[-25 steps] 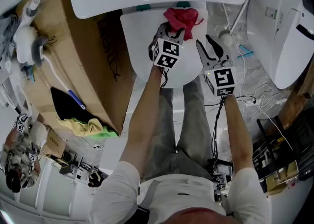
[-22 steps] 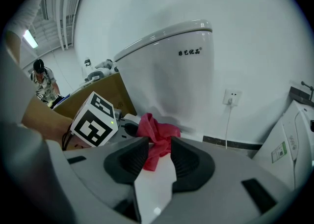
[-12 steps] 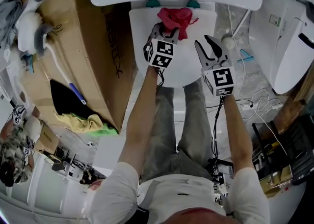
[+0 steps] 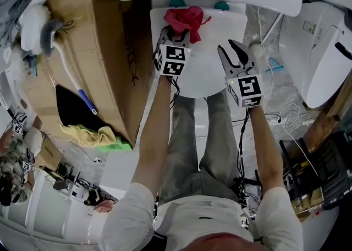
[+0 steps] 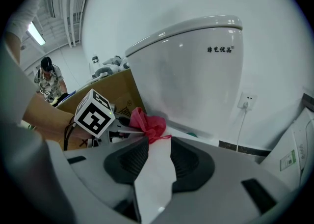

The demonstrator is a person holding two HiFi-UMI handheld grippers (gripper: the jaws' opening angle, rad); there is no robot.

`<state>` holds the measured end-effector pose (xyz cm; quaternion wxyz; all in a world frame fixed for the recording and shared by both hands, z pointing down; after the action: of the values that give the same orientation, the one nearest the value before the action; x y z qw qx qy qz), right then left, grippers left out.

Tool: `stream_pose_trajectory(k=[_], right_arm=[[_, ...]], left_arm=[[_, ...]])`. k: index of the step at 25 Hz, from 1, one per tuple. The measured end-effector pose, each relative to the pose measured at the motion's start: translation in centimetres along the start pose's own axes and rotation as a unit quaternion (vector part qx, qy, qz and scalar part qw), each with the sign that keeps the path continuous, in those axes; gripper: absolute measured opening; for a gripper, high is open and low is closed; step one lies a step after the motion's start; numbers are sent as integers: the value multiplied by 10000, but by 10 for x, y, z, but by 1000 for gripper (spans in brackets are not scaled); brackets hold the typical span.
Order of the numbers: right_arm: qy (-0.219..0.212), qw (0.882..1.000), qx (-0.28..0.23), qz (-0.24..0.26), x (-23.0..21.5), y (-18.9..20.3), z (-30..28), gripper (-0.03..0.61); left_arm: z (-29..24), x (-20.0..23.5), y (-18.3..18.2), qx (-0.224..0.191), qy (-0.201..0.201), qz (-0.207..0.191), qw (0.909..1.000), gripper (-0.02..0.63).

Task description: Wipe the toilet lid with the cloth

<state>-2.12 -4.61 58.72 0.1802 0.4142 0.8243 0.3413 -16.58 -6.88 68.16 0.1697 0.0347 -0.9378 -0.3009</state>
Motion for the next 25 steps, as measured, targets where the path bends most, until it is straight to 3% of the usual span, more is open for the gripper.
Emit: stream_pose_trajectory(k=[11,19,25], right_arm=[[-80,9999,-57,112,10,-9,-8,141],[-92,9999,-15,83,12,-6,-5,141],[-77,9999,-28,73,13,-3,-3,141]], left_arm=[[22,48,2,-22,-668,180,9976,107],[47,85,11,202,-1582,-375,9865,107],[72,101,21,272,-2004,-326,9788,107]])
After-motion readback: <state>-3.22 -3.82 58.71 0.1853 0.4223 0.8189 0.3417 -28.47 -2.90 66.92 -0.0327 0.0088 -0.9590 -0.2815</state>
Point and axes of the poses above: the fingertips, and each gripper's own axes: z backward along the fingers, x to its left, y out of its underside, the point moved 3 cm from there along z, backward along the fingers, and after that the axes turned 15 degrees about z, right-handed, at the moved point
